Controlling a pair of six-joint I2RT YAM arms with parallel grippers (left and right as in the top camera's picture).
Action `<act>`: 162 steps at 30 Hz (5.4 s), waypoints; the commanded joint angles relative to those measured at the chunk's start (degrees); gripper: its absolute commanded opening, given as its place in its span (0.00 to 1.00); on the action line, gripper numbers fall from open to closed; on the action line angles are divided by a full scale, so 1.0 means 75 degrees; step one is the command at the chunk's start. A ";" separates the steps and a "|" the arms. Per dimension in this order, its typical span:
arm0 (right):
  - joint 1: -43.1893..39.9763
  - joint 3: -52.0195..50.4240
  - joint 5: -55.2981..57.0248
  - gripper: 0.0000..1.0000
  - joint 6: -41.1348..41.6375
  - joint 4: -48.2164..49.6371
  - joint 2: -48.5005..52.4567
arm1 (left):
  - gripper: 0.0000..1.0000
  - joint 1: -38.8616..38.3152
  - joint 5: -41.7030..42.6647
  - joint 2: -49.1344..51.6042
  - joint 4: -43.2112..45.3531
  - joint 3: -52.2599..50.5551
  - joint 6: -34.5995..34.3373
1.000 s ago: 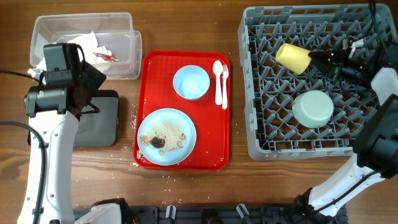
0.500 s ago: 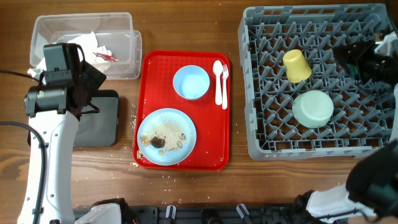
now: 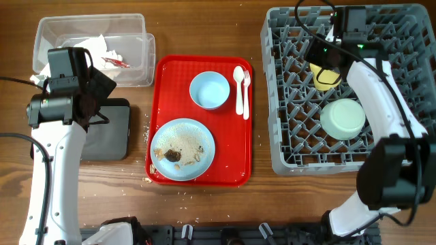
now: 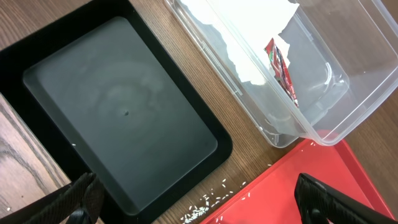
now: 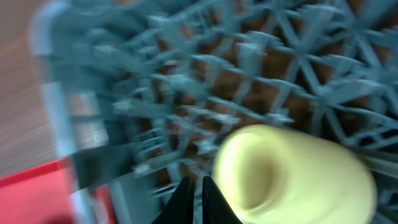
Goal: Sort waste into correct bins and load items into the dishwasher rack
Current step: 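Move the right gripper back to the light-blue bowl on the tray, then grasp the light-blue bowl rim with the right gripper, then carry the bowl into the rack's upper right and release it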
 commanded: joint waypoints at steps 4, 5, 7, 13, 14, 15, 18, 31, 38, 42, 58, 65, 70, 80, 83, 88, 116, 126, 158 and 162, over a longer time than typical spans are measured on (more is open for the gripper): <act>-0.0297 0.0099 0.1093 0.07 0.0189 -0.0289 0.0318 | 1.00 0.0023 -0.0178 -0.0050 0.0000 0.0003 0.0035; -0.0364 0.0099 0.1113 0.08 0.0192 -0.0373 0.0318 | 1.00 0.0023 -0.0178 -0.0050 0.0000 0.0003 0.0032; -0.0507 0.0102 0.1329 0.07 0.0224 -0.0673 0.0315 | 1.00 0.0023 -0.0175 -0.0050 0.0000 0.0003 0.0035; -0.0883 0.0230 0.1626 0.04 0.0519 -0.1827 -0.0152 | 1.00 0.0023 -0.0178 -0.0050 0.0000 0.0003 0.0035; -0.0871 0.0230 0.1571 0.04 0.0385 -0.1853 -0.0291 | 1.00 0.0023 -0.0178 -0.0050 0.0000 0.0003 0.0035; -0.0842 0.0230 0.1195 0.04 0.0096 -0.1842 -0.0583 | 1.00 0.0023 -0.0178 -0.0050 0.0000 0.0003 0.0035; -0.0778 0.0230 -0.0321 0.05 -0.0580 -0.1716 -0.1271 | 1.00 0.0023 -0.0175 -0.0050 0.0000 0.0003 0.0035; 0.1658 0.0163 -0.4377 1.00 -0.0379 -0.0376 -0.2148 | 1.00 0.0023 -0.0175 -0.0050 0.0000 0.0003 0.0035; 0.3716 0.0533 -0.2585 1.00 -0.0230 -0.0338 -0.1880 | 1.00 0.0023 -0.0178 -0.0050 0.0000 0.0003 0.0032; 0.4214 0.1460 -0.1880 0.99 -0.0592 -0.1303 -0.1775 | 1.00 0.0023 -0.0175 -0.0050 0.0000 0.0003 0.0035; 0.4456 0.4913 -0.2865 1.00 -0.1550 -0.3270 0.0210 | 1.00 0.0023 -0.0175 -0.0050 0.0000 0.0003 0.0035; 0.4686 0.4468 -0.2774 1.00 -0.1355 -0.2748 0.1000 | 1.00 0.0023 -0.0175 -0.0050 0.0000 0.0003 0.0032; 0.5004 0.4468 -0.1550 1.00 -0.1547 -0.2646 0.2145 | 1.00 0.0023 -0.0175 -0.0050 0.0000 0.0003 0.0035; 0.5706 0.4438 0.1268 0.77 -0.0536 -0.2588 0.3366 | 1.00 0.0023 -0.0178 -0.0050 0.0000 0.0003 0.0035; 0.5706 0.4438 0.0653 0.74 -0.0653 -0.2477 0.3660 | 1.00 0.0023 -0.0178 -0.0050 0.0000 0.0003 0.0032; 0.5759 0.4438 0.0562 0.52 -0.0612 -0.2381 0.3943 | 1.00 0.0023 -0.0178 -0.0050 0.0000 0.0003 0.0035; 0.5866 0.4243 0.1055 0.32 -0.0606 -0.2646 0.4383 | 1.00 0.0023 -0.0178 -0.0050 0.0000 0.0003 0.0035; 0.5869 0.4170 0.0822 0.24 -0.0606 -0.2652 0.4366 | 1.00 0.0023 -0.0178 -0.0050 0.0000 0.0003 0.0032; -0.3494 0.4701 -0.6461 0.04 -0.3847 -0.5321 0.1134 | 1.00 0.0023 -0.0178 -0.0050 0.0000 0.0003 0.0035; -0.4162 0.4019 -0.8722 0.04 -0.4240 -0.4925 0.1690 | 1.00 0.0023 -0.0175 -0.0050 0.0000 0.0003 0.0032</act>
